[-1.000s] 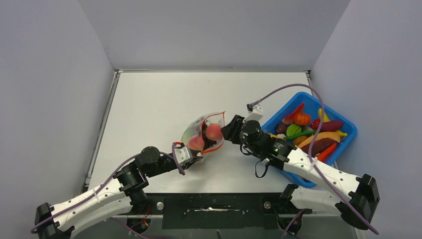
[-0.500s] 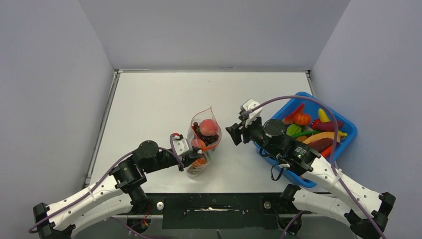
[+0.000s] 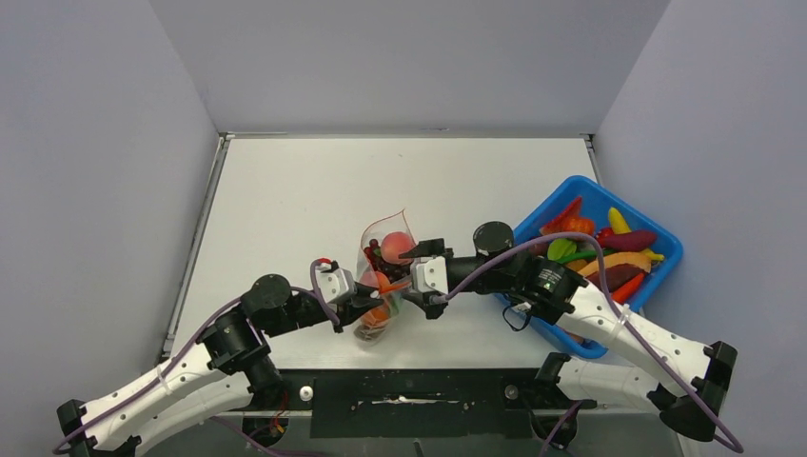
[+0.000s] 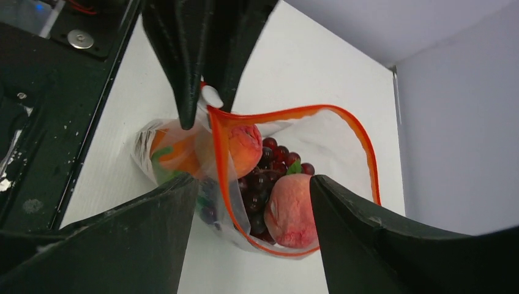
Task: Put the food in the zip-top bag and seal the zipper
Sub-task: Zip the zipper food storage bag at the center of the board.
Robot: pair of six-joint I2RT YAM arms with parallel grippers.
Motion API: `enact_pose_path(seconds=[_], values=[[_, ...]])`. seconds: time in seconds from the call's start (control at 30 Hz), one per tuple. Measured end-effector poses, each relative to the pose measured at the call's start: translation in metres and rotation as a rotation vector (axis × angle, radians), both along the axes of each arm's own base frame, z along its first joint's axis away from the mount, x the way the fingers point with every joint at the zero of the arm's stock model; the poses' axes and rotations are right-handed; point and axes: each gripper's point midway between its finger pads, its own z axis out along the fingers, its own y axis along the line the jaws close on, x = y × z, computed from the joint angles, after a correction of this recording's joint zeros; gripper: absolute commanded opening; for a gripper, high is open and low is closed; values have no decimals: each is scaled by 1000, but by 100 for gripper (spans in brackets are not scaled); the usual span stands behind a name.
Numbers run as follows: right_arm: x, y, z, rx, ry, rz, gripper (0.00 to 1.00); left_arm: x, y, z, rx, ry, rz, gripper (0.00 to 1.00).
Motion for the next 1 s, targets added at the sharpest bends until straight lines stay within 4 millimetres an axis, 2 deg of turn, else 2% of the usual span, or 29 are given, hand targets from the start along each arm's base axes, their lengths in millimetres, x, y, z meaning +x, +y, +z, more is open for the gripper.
enact_pose_path(seconds=[0.17, 0.4, 0.73, 0.93, 1.0], values=[[-16, 15, -4, -31, -66, 180, 69, -2, 3, -1, 4, 4, 1, 0], [-30, 36, -11, -80, -123, 317, 69, -2, 3, -3, 10, 8, 0, 0], [-25, 47, -25, -176, -227, 372, 75, -4, 4, -8, 27, 20, -6, 0], [-19, 52, -36, -258, -273, 404, 73, -4, 3, -13, 45, 33, -11, 0], [-15, 54, -38, -276, -290, 408, 69, -5, 3, -15, 50, 37, -14, 0]])
